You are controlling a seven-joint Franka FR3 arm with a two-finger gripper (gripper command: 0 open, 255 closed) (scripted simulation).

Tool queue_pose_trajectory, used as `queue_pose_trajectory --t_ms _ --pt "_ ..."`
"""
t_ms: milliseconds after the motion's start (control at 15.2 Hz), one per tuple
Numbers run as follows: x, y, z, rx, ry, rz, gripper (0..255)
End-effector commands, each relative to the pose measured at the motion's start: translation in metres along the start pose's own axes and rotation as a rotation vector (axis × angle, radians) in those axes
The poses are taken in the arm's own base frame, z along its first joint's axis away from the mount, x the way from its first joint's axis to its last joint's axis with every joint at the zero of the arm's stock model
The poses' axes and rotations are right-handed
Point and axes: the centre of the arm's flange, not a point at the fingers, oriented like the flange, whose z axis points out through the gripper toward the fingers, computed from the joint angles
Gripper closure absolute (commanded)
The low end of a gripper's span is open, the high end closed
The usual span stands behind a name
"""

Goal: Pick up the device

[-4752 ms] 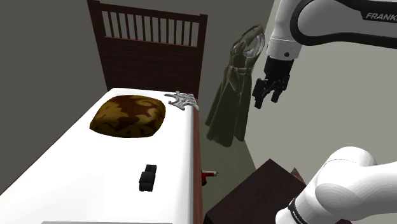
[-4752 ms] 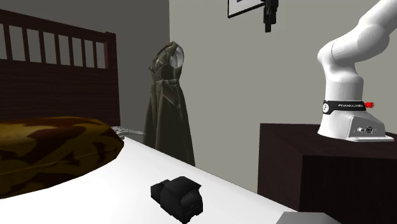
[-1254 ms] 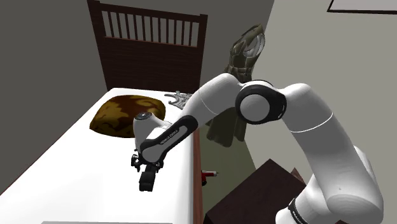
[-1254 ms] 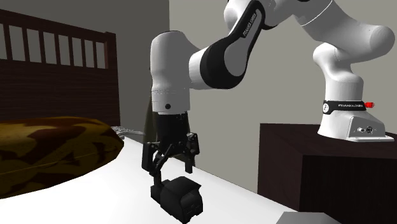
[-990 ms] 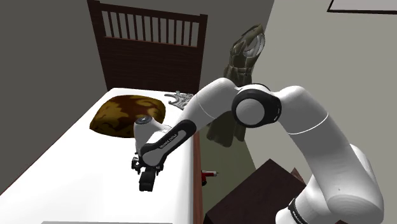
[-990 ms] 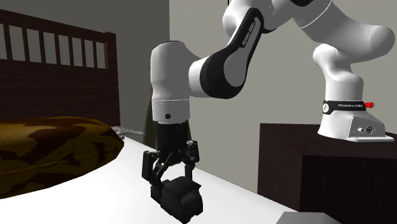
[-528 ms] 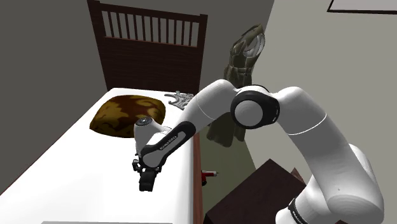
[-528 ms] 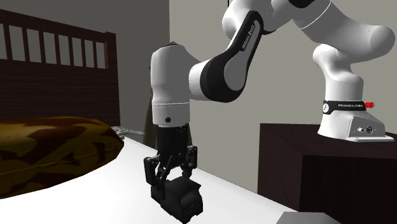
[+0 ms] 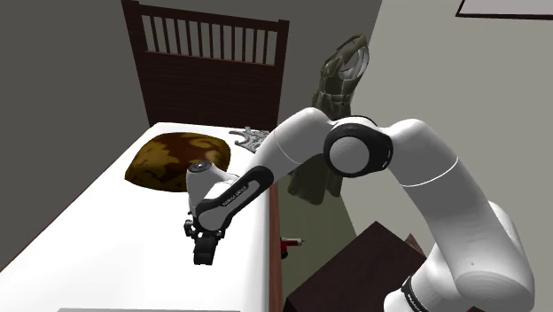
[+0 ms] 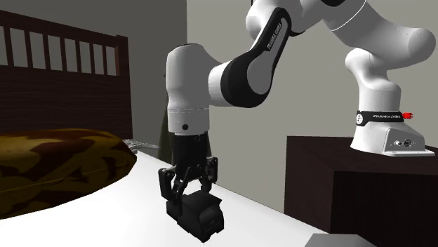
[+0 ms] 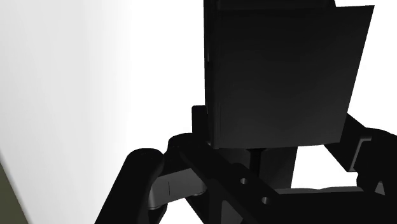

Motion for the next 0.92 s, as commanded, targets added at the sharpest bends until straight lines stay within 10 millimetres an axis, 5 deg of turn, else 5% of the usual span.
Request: queue_pose_trajectory --t_ms 0,858 --pt "0.000 0.000 -0.010 0.000 0.000 0.000 255" --pt "-0.002 0.000 -0.069 0.000 0.000 0.000 255"
